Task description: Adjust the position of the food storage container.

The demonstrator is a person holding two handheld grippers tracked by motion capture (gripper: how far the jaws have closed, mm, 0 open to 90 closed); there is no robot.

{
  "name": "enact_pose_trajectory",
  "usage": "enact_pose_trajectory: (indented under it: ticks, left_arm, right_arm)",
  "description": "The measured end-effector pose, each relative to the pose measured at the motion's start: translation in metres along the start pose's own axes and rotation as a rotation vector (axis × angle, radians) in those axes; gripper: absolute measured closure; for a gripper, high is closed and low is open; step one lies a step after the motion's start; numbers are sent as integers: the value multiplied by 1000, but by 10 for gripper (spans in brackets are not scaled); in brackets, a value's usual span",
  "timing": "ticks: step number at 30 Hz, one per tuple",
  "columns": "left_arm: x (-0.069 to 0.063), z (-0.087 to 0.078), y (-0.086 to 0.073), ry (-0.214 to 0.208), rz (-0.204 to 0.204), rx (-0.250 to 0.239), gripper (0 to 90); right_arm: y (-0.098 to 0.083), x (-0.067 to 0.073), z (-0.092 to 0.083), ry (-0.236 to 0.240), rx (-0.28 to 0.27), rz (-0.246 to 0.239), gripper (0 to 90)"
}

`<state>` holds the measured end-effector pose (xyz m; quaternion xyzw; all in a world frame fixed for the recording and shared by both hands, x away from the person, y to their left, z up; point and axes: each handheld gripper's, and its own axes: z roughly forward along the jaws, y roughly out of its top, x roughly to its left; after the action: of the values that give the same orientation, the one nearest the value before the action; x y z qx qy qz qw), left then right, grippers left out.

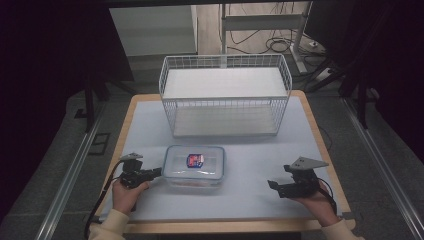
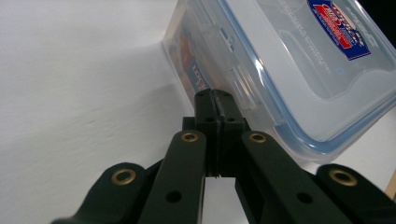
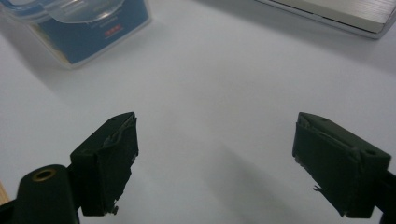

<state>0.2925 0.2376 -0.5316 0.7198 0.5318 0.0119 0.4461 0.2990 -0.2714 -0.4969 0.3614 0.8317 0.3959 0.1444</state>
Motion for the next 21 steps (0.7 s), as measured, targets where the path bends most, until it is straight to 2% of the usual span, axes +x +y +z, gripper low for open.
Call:
enact_pose_trajectory:
  ticks: [3, 8, 11, 13, 21]
  left_arm:
    - [-5, 6, 1, -18, 1, 0, 900]
    - [-22, 22, 6, -49, 25, 20, 900]
    - [-27, 26, 7, -53, 34, 27, 900]
    - [-33, 33, 8, -76, 38, 34, 900]
    - [-40, 38, 10, -68, 63, 28, 900]
  right_arm:
    - [0, 0, 0, 1, 1, -2, 147]
    - [0, 0, 0, 0, 1, -2, 147]
    - [0, 0, 0, 1, 2, -3, 147]
    - [0, 0, 0, 1, 3, -3, 147]
    - [0, 2, 0, 9, -7, -20, 147]
